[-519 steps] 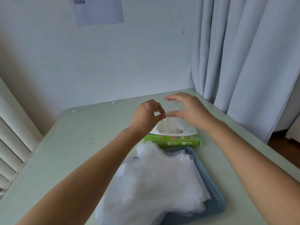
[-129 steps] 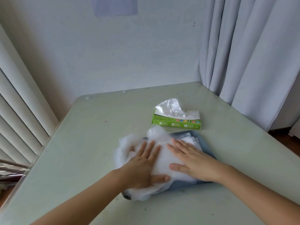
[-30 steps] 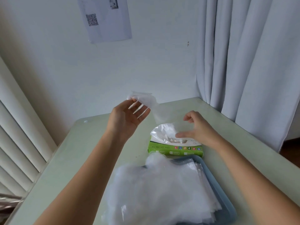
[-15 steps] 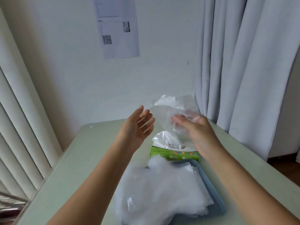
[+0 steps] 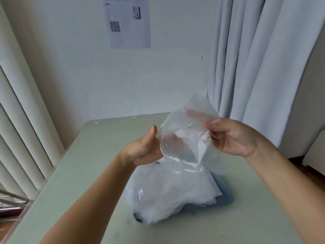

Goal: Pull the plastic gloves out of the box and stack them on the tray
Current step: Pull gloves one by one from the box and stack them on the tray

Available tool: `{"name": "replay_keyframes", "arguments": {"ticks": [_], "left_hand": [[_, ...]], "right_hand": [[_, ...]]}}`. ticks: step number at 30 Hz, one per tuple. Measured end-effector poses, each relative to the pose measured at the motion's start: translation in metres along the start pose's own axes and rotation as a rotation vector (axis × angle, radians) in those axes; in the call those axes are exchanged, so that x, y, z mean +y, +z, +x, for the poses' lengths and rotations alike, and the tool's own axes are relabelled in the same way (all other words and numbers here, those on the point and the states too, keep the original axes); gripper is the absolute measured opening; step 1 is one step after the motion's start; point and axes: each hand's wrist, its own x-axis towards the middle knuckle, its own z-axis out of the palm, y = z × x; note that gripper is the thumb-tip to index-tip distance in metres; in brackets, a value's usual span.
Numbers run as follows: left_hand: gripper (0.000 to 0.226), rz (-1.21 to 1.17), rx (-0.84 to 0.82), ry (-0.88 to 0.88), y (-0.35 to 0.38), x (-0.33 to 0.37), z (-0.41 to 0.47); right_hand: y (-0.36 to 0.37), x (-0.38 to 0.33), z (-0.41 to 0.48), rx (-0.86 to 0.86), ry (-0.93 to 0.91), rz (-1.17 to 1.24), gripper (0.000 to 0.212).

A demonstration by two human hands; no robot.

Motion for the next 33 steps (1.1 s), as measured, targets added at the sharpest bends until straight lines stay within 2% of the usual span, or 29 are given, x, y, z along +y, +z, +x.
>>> {"name": "replay_keyframes", "arguments": {"ticks": [2,3,6,8,11,13,15,17,19,20,23,26,28,31,33], "left_hand": [[0.055,-0.027,0.064,-0.005,-0.001,0.002,-0.008],[0.044,-0.031,0.103,-0.028,-0.004,0.004,-0.012],[0.011,-0.006,0.263,-0.109,-0.01,0.007,-0.022],[0.02,0.026,0.377,-0.165,-0.015,0.008,-0.025],[0.02,0.103,0.397,-0.229,-0.023,0.011,-0.026],[0.023,0.251,0.386,-0.297,-0.03,0.01,-0.025],[0.024,0.444,0.406,-0.379,-0.038,0.007,-0.022],[0.027,0.62,0.401,-0.459,-0.045,0.001,-0.018],[0.026,0.709,0.401,-0.543,-0.052,-0.008,-0.013],[0.022,0.717,0.415,-0.582,-0.054,-0.012,-0.011],[0.018,0.715,0.49,-0.652,-0.058,-0.024,-0.003],[0.026,0.993,0.568,-0.699,-0.068,-0.029,0.0],[0.023,1.223,0.689,-0.663,-0.07,-0.028,0.001],[0.024,1.433,0.963,-0.399,-0.051,-0.024,0.001],[0.019,1.441,0.956,-0.191,-0.027,-0.026,0.005]], "right_hand": [[-0.009,0.008,-0.003,0.065,0.034,0.009,0.087],[-0.014,0.013,-0.006,0.087,0.053,0.009,0.091],[-0.018,0.026,-0.017,0.078,0.142,-0.036,0.075],[-0.021,0.036,-0.02,0.048,0.236,-0.062,0.073],[-0.025,0.051,-0.017,0.027,0.322,-0.106,0.073],[-0.027,0.06,-0.012,0.037,0.328,-0.117,0.071],[-0.028,0.069,-0.003,0.125,0.31,-0.183,0.072],[-0.031,0.08,0.006,0.285,0.27,-0.312,0.058],[-0.034,0.092,0.013,0.418,0.214,-0.468,0.023],[-0.035,0.096,0.015,0.465,0.198,-0.545,0.012],[-0.042,0.107,0.019,0.526,0.235,-0.671,0.013],[-0.046,0.116,0.02,0.514,0.301,-0.714,0.01],[-0.048,0.121,0.021,0.509,0.344,-0.723,0.014],[-0.053,0.125,0.024,0.529,0.389,-0.698,0.016],[-0.055,0.127,0.025,0.533,0.395,-0.668,0.01]]}}
